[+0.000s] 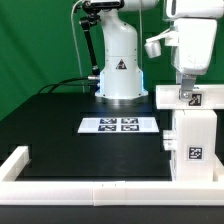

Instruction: Assemble cabinet

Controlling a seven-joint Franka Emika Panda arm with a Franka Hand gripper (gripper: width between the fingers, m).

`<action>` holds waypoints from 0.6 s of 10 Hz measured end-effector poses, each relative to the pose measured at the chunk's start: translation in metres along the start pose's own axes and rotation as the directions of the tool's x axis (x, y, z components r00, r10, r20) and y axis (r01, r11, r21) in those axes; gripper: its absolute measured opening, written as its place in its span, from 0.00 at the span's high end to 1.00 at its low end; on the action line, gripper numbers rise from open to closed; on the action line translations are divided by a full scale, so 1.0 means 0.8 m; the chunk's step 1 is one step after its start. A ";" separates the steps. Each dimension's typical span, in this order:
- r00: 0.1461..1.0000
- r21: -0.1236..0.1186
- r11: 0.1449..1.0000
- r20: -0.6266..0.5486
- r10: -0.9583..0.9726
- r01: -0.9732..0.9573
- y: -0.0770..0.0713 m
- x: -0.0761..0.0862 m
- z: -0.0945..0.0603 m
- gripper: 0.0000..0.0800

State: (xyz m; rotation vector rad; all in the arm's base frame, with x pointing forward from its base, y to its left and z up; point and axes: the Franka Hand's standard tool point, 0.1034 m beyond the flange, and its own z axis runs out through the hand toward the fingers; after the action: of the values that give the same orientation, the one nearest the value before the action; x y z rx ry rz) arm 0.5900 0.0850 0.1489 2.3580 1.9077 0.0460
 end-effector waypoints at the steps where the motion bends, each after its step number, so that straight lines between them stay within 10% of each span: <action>1: 0.994 0.000 0.994 -0.001 0.111 -0.111 0.000 0.000 0.000 0.29; 6: 0.856 0.026 0.855 0.008 0.517 -0.517 -0.004 0.002 0.000 0.29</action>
Offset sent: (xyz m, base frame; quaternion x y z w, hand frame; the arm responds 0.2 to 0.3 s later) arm -0.0004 0.0059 -0.0009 0.0418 -0.0102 0.2989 0.9533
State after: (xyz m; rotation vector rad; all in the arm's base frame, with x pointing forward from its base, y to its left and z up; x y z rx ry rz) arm 0.5870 0.0876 0.1488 2.8141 1.2169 0.0625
